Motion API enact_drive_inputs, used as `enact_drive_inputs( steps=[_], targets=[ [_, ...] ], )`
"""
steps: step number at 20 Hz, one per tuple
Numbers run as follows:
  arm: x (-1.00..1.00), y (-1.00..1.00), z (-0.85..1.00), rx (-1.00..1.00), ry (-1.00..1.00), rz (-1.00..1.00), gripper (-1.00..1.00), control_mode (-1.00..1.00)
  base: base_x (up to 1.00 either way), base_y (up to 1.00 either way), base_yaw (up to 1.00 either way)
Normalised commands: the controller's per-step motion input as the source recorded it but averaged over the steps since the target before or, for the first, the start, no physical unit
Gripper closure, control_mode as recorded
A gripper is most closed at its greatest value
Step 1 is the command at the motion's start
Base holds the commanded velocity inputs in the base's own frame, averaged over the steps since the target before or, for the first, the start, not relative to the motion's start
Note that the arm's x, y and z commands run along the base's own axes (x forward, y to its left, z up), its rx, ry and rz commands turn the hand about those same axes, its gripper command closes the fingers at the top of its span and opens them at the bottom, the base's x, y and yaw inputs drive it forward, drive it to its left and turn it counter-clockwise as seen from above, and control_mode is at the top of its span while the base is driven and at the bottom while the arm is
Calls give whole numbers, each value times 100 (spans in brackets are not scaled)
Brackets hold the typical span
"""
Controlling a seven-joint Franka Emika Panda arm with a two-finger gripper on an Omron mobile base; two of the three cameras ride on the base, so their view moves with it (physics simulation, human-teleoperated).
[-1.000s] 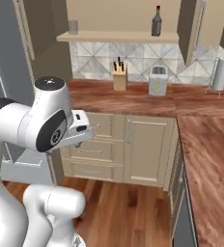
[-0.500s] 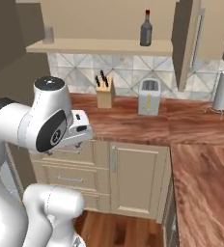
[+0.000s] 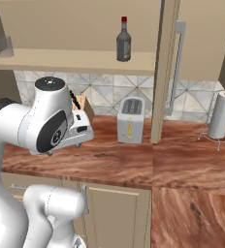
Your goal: There is a bowl on the dining counter. Grab a lemon wedge from the fridge and place it in the bowl. Then get the liquor bottle and glass cup from the cabinet and place them next to the bowl.
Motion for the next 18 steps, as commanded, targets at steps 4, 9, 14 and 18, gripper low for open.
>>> enact_drive_inputs(
  steps=[4,9,14,18],
  targets=[
    [0,0,0,0,0,0,-100,100,33,-20,-1],
    [2,-1,14,0,-5,-8,-100,-100,2,-1,-1],
    [2,39,58,0,-32,-19,-100,-100,0,0,0],
    [25,38,97,0,-30,-27,-100,-100,0,0,0]
  ],
)
